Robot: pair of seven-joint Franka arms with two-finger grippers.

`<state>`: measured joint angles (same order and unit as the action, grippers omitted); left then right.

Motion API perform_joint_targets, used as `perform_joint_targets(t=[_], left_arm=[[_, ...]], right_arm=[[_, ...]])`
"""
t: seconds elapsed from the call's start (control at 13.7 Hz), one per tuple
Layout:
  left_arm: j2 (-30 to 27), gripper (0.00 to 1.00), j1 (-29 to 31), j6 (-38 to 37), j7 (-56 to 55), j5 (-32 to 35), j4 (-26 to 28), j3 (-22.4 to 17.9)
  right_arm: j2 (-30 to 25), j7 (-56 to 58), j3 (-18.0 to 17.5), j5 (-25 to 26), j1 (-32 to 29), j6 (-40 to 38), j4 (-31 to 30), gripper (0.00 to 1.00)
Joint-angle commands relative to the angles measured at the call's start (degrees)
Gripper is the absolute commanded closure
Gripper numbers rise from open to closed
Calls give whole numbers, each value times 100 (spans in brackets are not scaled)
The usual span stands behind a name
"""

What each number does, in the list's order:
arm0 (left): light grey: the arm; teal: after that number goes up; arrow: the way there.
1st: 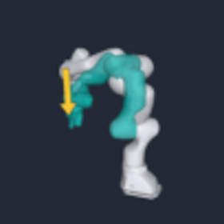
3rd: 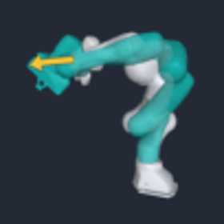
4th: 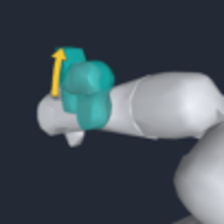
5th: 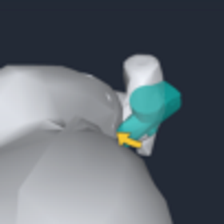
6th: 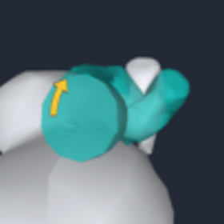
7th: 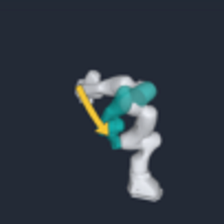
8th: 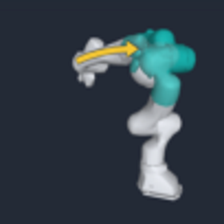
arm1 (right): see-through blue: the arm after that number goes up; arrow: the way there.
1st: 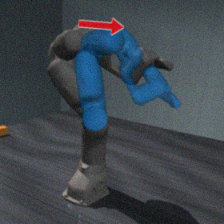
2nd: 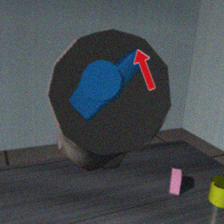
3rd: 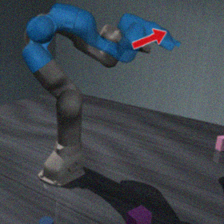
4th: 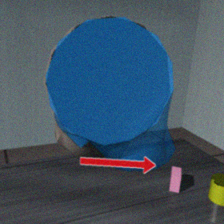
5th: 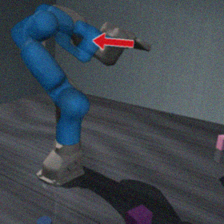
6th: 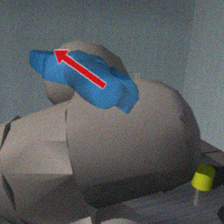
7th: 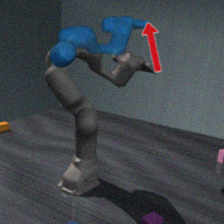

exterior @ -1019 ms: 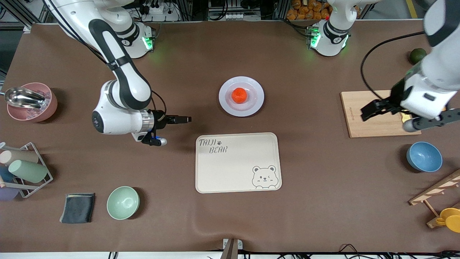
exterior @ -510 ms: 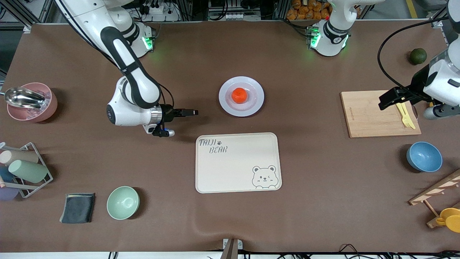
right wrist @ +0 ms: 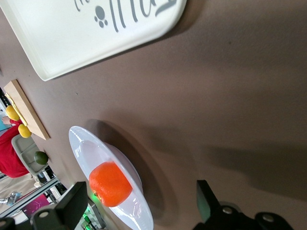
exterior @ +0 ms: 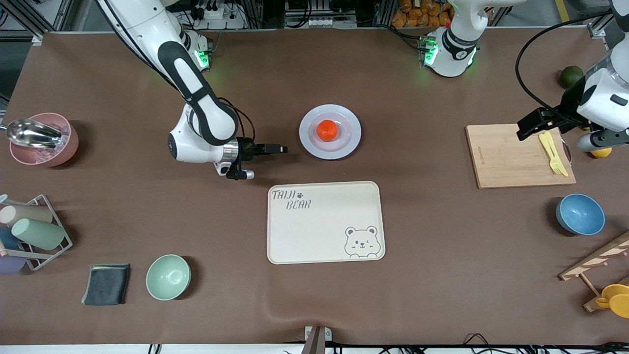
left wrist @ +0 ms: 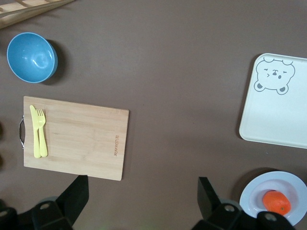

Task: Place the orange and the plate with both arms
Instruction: 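Move the right gripper to the plate rim and grasp it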

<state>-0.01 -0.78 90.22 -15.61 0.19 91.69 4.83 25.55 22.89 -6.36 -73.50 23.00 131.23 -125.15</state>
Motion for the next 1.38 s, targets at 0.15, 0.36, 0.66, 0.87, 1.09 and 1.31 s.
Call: perform_joint_targets(t=[0.15, 0.36, 0.66, 0.87, 1.09, 1.31], left_arm=[[-175, 0, -28, -83, 137, -133, 86, -61], [-210, 0, -28, -127, 137, -142, 95, -61], [-219, 0, -28, -145, 137, -142, 86, -61], [-219, 0, -19, -223, 137, -142, 60, -96], [-219, 0, 60, -250, 137, -142, 59, -79], [-219, 0, 51, -250, 137, -142, 51, -79]], right_arm=[[29, 136, 30, -884, 836, 612, -27, 0], [73, 127, 30, -1288, 1267, 869, -79, 0], [73, 136, 39, -1448, 1426, 887, -203, 0], [108, 145, 30, -1630, 1715, 1193, -203, 1], [161, 644, 39, -2359, 1866, 1431, -203, 100], [240, 1163, 39, -2914, 1875, 1423, -194, 100]])
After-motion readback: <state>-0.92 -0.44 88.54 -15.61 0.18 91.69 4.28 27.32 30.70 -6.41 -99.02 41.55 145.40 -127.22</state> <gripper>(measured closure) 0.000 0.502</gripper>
